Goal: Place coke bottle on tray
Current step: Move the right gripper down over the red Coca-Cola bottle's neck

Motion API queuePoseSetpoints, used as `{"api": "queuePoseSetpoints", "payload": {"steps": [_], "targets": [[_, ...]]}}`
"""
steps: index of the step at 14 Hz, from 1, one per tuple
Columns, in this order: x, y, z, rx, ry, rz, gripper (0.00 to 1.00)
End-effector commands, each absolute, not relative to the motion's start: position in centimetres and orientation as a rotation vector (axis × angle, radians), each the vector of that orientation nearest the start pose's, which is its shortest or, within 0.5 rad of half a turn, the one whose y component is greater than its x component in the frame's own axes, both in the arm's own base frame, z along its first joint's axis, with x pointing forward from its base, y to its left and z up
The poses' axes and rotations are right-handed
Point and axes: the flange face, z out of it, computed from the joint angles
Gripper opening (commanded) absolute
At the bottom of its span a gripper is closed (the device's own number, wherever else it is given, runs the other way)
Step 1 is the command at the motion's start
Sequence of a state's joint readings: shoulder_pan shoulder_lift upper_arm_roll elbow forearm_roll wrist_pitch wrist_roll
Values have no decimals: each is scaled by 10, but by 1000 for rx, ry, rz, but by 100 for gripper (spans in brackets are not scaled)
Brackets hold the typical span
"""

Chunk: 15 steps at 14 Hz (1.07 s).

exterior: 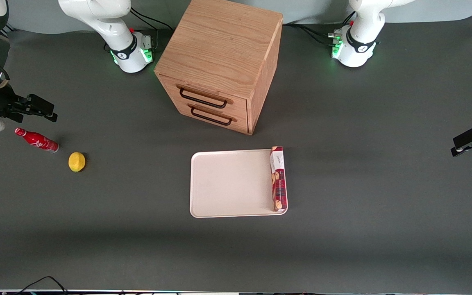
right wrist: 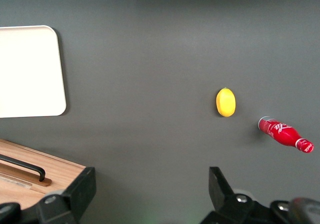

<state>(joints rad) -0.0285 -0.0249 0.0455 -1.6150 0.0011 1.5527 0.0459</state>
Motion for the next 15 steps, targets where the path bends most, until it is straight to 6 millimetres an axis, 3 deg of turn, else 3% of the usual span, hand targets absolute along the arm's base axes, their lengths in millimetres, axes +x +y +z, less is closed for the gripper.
{"api": "queuePoseSetpoints", "payload": {"steps": [1, 3, 5, 8, 10, 13, 15], "targets": [[543, 13, 620, -3137, 74, 89, 100], [544, 11, 626, -3138, 55, 70, 100], [545, -7, 625, -3155, 28, 75, 100], [526, -112, 603, -3190, -234, 221, 100], [518, -171, 589, -3156, -413, 235, 100], [505, -252, 523, -3089, -690, 228, 100], [495, -282, 473, -3091, -805, 179, 100]]}}
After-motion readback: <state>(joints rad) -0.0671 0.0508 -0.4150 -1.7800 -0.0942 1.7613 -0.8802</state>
